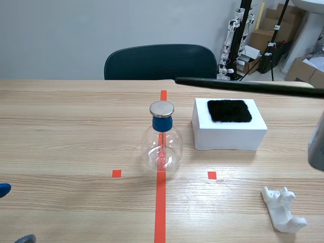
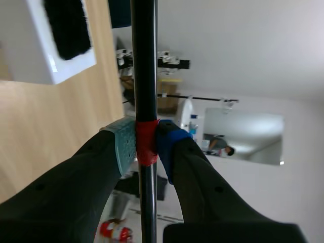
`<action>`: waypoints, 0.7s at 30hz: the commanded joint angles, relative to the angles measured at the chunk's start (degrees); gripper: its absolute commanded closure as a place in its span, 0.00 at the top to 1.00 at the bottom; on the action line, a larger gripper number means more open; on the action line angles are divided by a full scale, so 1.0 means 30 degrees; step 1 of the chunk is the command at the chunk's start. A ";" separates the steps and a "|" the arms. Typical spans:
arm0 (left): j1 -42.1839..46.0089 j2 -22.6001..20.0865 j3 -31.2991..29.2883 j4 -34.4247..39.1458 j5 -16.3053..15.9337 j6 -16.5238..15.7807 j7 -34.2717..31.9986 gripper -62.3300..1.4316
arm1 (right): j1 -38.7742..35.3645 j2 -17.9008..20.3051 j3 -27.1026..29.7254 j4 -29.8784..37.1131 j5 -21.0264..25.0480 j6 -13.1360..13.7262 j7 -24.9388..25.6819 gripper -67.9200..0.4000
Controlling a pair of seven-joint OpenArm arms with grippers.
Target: Do the electroscope experiment. hold the rod still at the electroscope
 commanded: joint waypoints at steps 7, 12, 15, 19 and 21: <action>-0.0007 -0.0124 -0.0015 0.0168 -0.0197 -0.0044 -0.0328 1.00 | -0.2550 0.0189 0.0036 0.0284 0.4131 0.0780 0.1472 0.04; -0.0007 -0.0124 -0.0015 0.0168 -0.0197 -0.0044 -0.0328 1.00 | -0.2856 0.0189 0.0029 0.0284 0.6404 0.2324 0.3024 0.04; -0.0007 -0.0124 -0.0015 0.0168 -0.0197 -0.0044 -0.0328 1.00 | -0.2820 0.0197 -0.0007 0.0284 0.7206 0.2994 0.4240 0.04; -0.0007 -0.0124 -0.0015 0.0168 -0.0197 -0.0044 -0.0328 1.00 | -0.2805 0.0197 -0.0007 0.0284 0.7213 0.3490 0.5727 0.04; -0.0007 -0.0124 -0.0015 0.0168 -0.0197 -0.0044 -0.0328 1.00 | -0.2805 0.0197 -0.0007 0.0284 0.7213 0.3490 0.6419 0.04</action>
